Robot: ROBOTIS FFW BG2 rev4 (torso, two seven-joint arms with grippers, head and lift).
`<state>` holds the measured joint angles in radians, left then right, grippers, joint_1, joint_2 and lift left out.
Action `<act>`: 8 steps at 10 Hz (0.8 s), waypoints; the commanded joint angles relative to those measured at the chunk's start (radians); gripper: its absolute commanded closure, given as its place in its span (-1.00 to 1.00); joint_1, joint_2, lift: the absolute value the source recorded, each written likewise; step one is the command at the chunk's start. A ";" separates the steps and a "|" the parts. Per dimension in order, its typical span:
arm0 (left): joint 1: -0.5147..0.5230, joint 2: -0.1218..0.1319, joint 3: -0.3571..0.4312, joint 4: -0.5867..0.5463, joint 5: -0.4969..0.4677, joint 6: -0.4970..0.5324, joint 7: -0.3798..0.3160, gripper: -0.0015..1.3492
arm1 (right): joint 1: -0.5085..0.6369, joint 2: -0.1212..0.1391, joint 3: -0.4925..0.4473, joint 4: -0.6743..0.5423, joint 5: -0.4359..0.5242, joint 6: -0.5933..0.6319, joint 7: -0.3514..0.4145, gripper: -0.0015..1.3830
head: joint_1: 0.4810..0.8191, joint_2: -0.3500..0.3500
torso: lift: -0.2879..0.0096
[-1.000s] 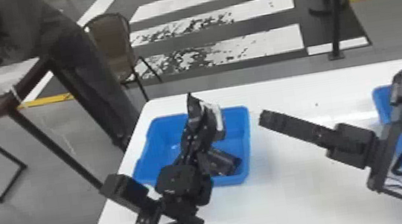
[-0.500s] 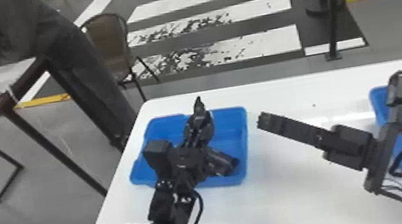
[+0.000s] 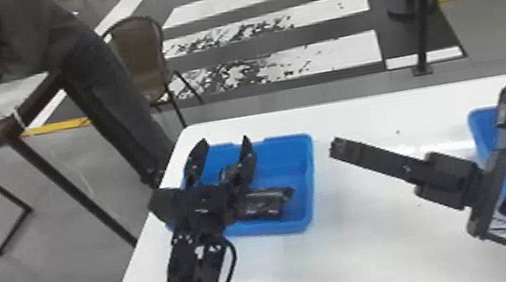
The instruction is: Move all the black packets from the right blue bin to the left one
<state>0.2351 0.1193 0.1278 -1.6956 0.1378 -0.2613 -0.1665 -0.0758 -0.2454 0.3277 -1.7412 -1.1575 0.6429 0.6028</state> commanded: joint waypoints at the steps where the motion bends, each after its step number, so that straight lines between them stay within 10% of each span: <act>1: 0.062 -0.004 -0.012 -0.021 0.147 -0.127 -0.050 -0.86 | 0.009 0.000 -0.025 -0.005 0.011 0.000 0.000 -0.72 | 0.27 1.00 | -0.01; 5: 0.374 -0.024 -0.038 -0.446 0.263 -0.016 -0.045 -0.81 | 0.088 0.009 -0.294 -0.197 0.324 0.069 -0.083 -0.72 | 0.27 0.95 | -0.01; 8: 0.440 -0.047 -0.022 -0.502 0.259 -0.016 -0.042 -0.81 | 0.181 0.037 -0.527 -0.491 0.707 0.319 -0.242 -0.72 | 0.27 0.53 | -0.01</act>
<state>0.6736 0.0711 0.1083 -2.1957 0.3978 -0.2797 -0.2085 0.0866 -0.2145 -0.1579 -2.1813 -0.5066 0.8987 0.3661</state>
